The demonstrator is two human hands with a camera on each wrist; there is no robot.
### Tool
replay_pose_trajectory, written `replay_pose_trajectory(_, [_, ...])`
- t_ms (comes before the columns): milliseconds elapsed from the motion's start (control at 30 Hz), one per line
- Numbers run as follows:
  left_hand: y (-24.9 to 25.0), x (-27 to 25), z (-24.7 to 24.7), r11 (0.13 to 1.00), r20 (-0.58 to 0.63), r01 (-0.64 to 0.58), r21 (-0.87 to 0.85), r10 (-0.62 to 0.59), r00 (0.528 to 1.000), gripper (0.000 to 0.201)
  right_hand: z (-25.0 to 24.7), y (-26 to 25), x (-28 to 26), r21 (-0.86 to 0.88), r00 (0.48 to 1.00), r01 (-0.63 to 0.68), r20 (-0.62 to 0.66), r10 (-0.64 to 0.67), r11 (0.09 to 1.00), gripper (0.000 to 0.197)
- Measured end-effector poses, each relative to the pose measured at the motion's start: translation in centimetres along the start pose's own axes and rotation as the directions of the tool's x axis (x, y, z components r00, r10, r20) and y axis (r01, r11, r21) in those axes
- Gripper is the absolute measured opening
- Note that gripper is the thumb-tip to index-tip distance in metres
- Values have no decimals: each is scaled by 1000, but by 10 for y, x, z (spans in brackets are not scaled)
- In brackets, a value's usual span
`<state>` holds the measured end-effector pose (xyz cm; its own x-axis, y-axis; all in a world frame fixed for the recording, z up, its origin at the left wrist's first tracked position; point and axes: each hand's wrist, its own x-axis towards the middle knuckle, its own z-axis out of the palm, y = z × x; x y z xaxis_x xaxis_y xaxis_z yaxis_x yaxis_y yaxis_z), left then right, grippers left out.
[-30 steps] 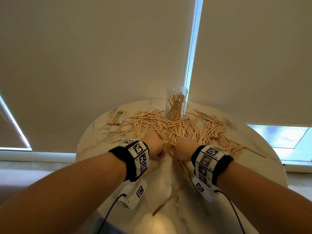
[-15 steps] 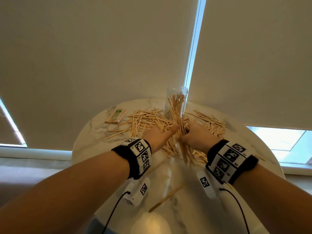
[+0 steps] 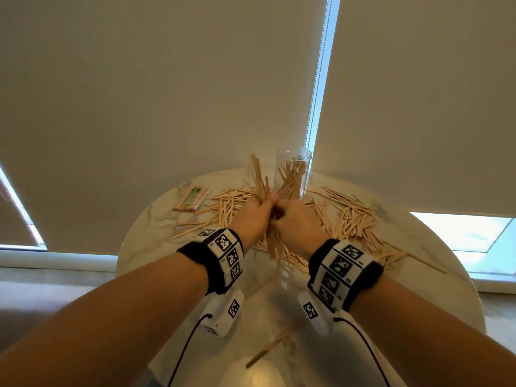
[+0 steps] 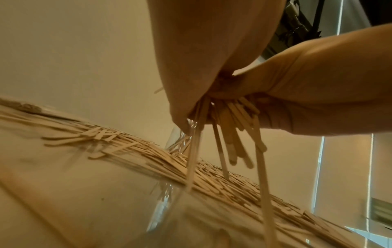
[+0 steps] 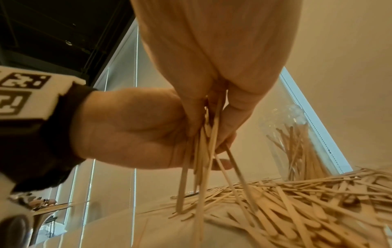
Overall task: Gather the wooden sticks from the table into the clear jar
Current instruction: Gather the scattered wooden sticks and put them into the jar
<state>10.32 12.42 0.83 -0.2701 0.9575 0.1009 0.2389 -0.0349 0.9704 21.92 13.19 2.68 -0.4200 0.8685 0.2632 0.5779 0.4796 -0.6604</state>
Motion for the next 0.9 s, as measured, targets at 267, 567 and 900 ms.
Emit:
replay_pose_trajectory(267, [1,10,-19,994,-166,-66,-88,50,985,12,4,4,-5,96,999,9,-35,-6,995,13])
replay_pose_trajectory(567, [-1,6,-20,966,-94,-66,-249,43,995,23,-19,5,-4,-70,963,-136,224,149,988,17])
replay_pose_trajectory(900, [0,-4,-21,971,-159,-87,-223,51,986,41,-46,12,-11,77,992,-84,102,76,993,10])
